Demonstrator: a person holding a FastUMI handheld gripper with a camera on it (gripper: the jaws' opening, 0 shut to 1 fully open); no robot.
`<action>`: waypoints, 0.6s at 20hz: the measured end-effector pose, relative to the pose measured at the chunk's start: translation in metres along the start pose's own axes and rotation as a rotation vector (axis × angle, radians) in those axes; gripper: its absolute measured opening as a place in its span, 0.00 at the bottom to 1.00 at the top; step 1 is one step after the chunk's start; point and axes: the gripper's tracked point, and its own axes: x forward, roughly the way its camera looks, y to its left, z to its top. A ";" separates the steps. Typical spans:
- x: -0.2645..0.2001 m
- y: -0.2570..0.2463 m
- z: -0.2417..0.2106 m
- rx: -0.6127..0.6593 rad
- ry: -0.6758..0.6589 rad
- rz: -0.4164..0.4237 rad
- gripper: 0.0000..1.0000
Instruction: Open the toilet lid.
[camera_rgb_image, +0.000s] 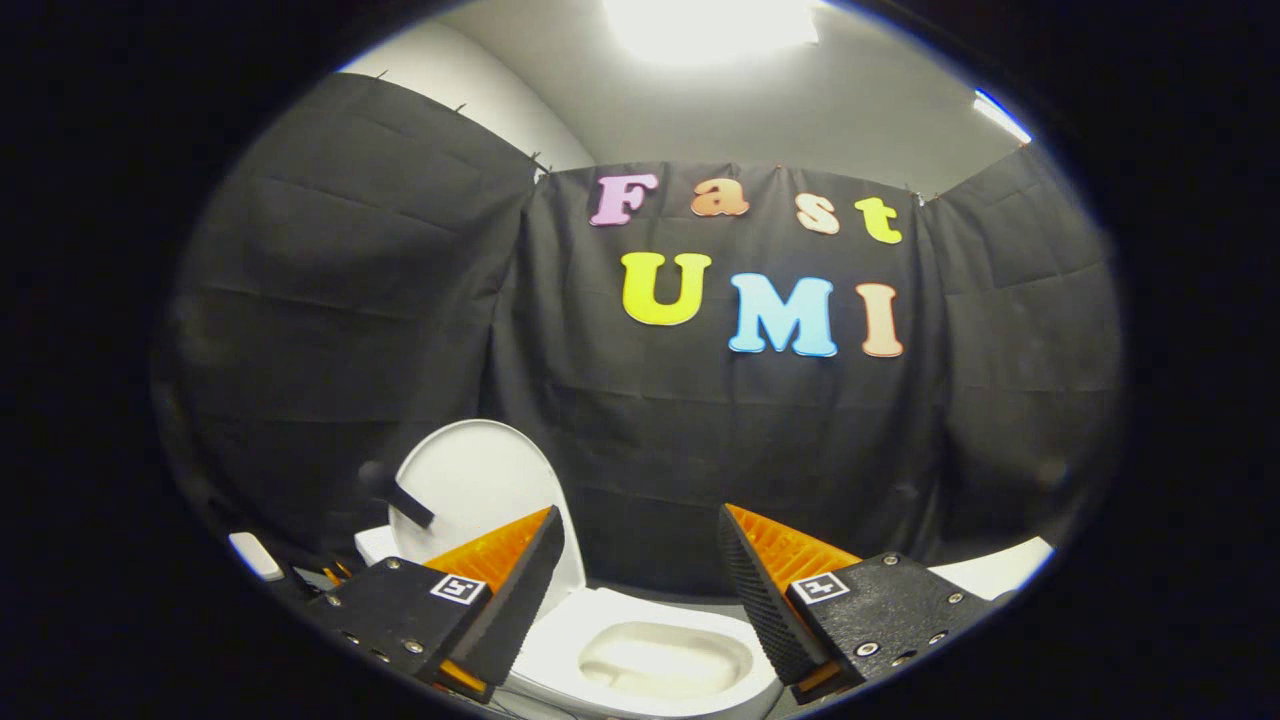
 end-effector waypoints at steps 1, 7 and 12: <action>-0.002 -0.010 -0.004 -0.004 0.005 -0.020 0.95; -0.023 -0.076 -0.013 0.032 0.012 -0.148 0.95; -0.045 -0.112 -0.018 0.068 0.043 -0.248 0.95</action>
